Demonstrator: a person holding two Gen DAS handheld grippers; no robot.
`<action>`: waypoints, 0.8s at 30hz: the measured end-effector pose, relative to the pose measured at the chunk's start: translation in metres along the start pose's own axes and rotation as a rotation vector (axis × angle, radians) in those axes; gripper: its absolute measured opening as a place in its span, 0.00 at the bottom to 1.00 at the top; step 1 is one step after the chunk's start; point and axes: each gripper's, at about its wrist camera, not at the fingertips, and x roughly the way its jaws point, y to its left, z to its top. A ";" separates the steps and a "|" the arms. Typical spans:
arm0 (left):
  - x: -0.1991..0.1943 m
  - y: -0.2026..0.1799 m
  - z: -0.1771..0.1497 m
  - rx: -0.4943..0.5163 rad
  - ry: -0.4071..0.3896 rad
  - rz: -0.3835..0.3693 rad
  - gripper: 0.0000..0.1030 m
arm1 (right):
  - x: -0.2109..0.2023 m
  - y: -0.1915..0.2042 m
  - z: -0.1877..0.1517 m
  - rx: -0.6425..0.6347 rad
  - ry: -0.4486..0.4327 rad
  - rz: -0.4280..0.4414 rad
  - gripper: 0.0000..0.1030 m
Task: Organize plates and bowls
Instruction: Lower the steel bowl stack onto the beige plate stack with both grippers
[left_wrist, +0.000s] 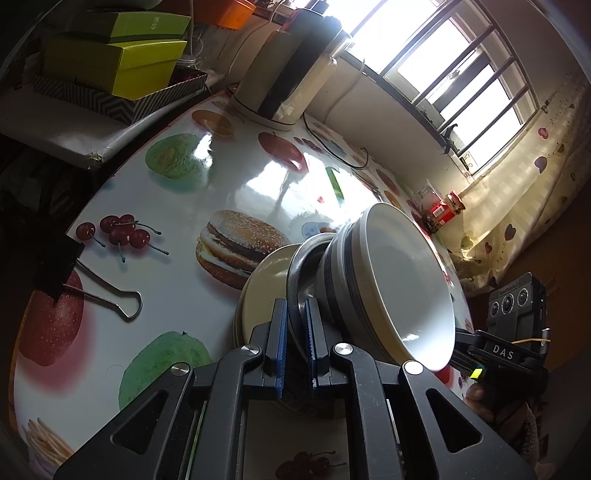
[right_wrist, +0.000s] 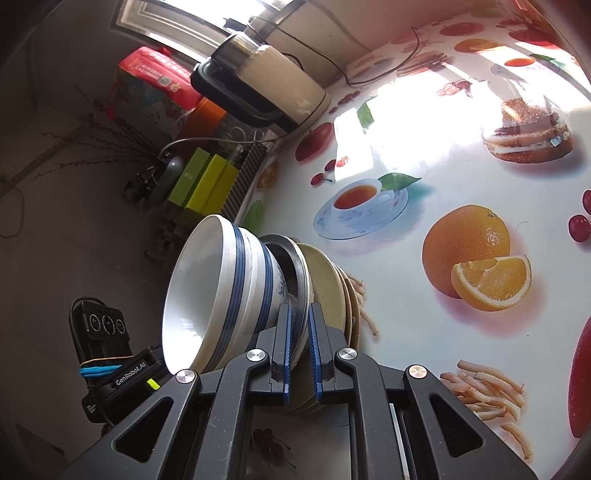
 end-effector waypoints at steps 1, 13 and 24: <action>0.000 0.000 0.000 0.000 0.000 0.002 0.09 | 0.000 0.000 0.000 -0.001 -0.001 -0.003 0.10; 0.001 -0.005 0.001 0.023 -0.005 0.036 0.10 | -0.003 0.006 0.000 -0.051 -0.020 -0.044 0.12; -0.006 -0.007 -0.002 0.046 -0.024 0.091 0.25 | -0.009 0.008 -0.002 -0.091 -0.047 -0.111 0.31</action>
